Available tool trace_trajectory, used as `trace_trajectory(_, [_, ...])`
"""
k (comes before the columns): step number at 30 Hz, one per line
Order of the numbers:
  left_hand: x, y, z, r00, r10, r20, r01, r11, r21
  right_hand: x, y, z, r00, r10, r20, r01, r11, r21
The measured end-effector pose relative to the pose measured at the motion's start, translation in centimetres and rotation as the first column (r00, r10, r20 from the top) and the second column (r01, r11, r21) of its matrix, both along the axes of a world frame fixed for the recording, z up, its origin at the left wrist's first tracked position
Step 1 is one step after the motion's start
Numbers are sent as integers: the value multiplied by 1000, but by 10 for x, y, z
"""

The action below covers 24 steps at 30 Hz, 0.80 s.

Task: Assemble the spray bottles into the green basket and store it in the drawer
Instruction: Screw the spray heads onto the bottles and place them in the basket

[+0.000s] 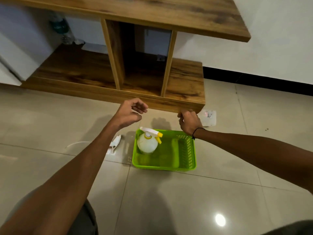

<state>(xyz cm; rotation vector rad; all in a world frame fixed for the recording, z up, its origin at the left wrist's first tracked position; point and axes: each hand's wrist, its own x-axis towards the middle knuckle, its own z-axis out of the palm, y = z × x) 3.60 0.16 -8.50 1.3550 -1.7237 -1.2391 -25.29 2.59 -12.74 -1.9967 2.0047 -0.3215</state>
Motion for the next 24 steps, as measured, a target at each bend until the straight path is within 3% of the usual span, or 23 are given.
trace_trajectory(4, [-36, -4, 0, 998, -64, 17, 64, 998, 1, -34, -10, 4, 938, 16, -347, -8, 1000, 25])
trace_trajectory(9, [-77, -11, -6, 990, -138, 32, 139, 990, -23, -73, -15, 10, 858, -59, -510, 118, 989, 84])
trace_trajectory(19, [-102, -14, -21, 976, -197, 89, 201, 979, -43, -106, -14, -2, 915, 78, -396, 122, 883, 454])
trace_trajectory(24, [-96, -15, -21, 975, -185, 125, 194, 979, -64, -98, -4, -14, 945, 87, -317, 72, 886, 458])
